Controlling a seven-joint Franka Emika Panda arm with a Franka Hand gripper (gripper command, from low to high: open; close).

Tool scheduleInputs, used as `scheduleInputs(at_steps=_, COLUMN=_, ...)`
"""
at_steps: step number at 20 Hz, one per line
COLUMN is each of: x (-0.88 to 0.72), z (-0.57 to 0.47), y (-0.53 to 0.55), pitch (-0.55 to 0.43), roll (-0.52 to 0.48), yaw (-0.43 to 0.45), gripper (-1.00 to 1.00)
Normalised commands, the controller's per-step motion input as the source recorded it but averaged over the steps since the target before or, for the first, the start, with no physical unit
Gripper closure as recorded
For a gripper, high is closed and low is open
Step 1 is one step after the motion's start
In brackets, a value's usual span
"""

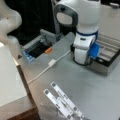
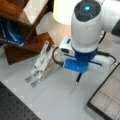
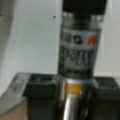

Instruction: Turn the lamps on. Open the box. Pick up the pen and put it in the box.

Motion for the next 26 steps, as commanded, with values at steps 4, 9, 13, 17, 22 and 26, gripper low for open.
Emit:
scheduleInputs(at_steps=4, x=0.04, z=0.11, y=0.31, pitch=0.184, roll=-0.116, yaw=-0.198, gripper=1.00)
scheduleInputs(at_steps=9, x=-0.09, z=0.10, y=0.46, pitch=0.138, roll=-0.109, yaw=-0.204, gripper=1.00)
scheduleInputs(at_steps=13, x=-0.20, z=0.06, y=0.49, pitch=0.078, roll=-0.110, yaw=-0.201, gripper=1.00)
scheduleInputs(at_steps=17, x=-0.17, z=0.03, y=0.29, pitch=0.045, roll=-0.092, yaw=-0.142, gripper=1.00)
scheduleInputs(at_steps=22, x=-0.14, z=-0.02, y=0.19, pitch=0.019, roll=-0.062, yaw=-0.112, gripper=1.00)
scheduleInputs(at_steps=26, x=-0.10, z=-0.10, y=0.26, pitch=-0.017, roll=-0.022, yaw=-0.101, gripper=1.00)
